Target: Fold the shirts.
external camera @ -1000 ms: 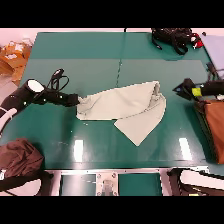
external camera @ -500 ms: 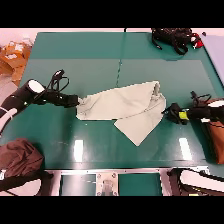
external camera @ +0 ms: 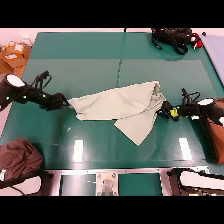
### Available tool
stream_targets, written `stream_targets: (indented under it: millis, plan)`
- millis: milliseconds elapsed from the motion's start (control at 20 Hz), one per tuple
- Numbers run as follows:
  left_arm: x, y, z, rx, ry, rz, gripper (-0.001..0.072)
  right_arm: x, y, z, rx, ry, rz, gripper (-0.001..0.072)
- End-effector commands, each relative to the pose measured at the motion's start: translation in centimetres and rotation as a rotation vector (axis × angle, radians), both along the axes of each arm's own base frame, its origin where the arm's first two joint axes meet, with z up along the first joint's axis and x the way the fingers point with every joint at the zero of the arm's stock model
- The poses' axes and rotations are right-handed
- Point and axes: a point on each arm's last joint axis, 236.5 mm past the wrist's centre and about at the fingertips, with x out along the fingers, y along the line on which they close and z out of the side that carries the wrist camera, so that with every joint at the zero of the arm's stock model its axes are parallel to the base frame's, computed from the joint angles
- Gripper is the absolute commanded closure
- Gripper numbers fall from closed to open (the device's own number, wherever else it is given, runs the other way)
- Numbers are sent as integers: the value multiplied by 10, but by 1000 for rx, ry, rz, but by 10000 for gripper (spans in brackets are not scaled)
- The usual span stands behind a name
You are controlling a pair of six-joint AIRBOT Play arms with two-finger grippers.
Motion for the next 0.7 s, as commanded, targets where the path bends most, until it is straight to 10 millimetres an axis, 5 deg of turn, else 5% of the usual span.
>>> stream_targets:
  millis: [0,200,450,500,600,650]
  plan:
    - [-29,-15,-19,-68,102,17,163,2,0,0,-5,-8,3,698]
    - [-16,-55,-46,-76,-9,58,164,2,1,0,-3,-6,4,698]
    - [-25,-69,-73,-54,44,30,165,-2,4,1,9,5,16,698]
    - [-26,-69,-76,-54,54,28,247,-2,4,1,11,6,17,699]
    - [-21,-69,-73,-51,39,26,663,-2,4,1,13,7,18,699]
    - [-16,-69,-69,-51,27,22,686,-3,4,2,14,6,19,699]
